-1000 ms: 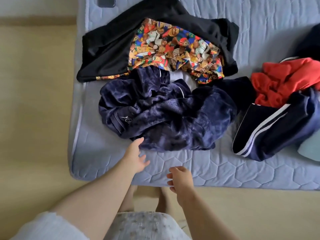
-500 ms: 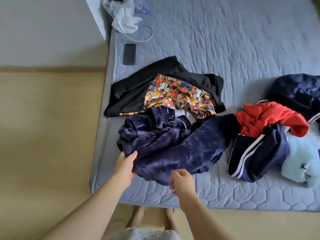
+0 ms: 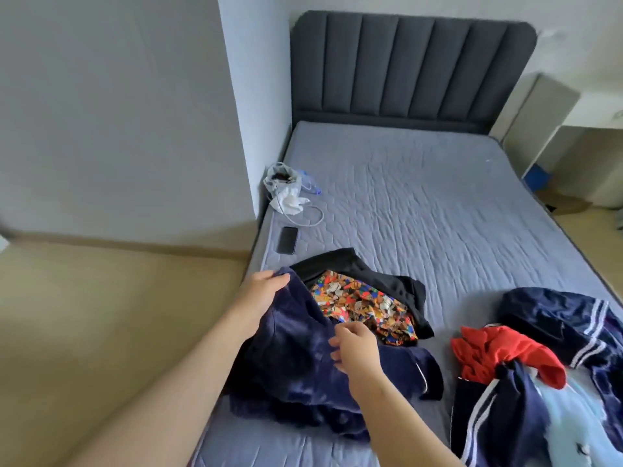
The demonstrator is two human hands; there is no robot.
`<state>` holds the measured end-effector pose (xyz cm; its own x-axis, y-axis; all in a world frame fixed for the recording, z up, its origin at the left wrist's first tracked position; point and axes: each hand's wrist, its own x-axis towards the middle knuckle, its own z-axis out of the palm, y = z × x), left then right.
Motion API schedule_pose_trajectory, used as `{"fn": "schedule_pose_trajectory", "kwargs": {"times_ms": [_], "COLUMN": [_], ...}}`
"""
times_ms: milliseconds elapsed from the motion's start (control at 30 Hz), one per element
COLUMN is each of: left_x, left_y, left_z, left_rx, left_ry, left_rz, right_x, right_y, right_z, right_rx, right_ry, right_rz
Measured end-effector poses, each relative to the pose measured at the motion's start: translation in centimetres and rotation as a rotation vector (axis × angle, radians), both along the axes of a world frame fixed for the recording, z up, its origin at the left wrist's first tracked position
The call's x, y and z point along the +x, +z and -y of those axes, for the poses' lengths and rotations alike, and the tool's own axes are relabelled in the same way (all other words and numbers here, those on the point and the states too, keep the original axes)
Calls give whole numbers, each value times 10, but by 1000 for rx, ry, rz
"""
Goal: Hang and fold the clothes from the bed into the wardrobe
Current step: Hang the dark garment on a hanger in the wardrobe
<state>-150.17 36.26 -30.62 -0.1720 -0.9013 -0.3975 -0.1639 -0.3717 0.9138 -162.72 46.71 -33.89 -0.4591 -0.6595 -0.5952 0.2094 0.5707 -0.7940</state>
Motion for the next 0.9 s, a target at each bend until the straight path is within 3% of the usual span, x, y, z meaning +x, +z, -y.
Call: {"fn": "schedule_pose_trajectory", "kwargs": {"times_ms": [300,400,467,633,700,833,900], "left_x": [17,19,19,7,10,28,30], "left_y": [169,198,201,133,80,-3,-16], "left_z": [10,5,7,26,26,11,2], "left_rx": [-533,-654,-703,-764,-658,-406,-367], "left_ry": [-298,-354,-426,-446,-538,-519,-486], "left_rz": [-234,-296,-239,332,538,585,545], "right_x": [5,-2,-3,2,4,4,5], "right_y": [101,131,139,120,100,57,40], "right_z": [41,45,47,49,43,26,16], "right_rx": [-394,-531,-570,-518,-409,-203,-109], "right_ry": [-64,-82,-54,51,97,161,183], "right_rz": [-59,-171,-246,-250,-254,-255,-230]}}
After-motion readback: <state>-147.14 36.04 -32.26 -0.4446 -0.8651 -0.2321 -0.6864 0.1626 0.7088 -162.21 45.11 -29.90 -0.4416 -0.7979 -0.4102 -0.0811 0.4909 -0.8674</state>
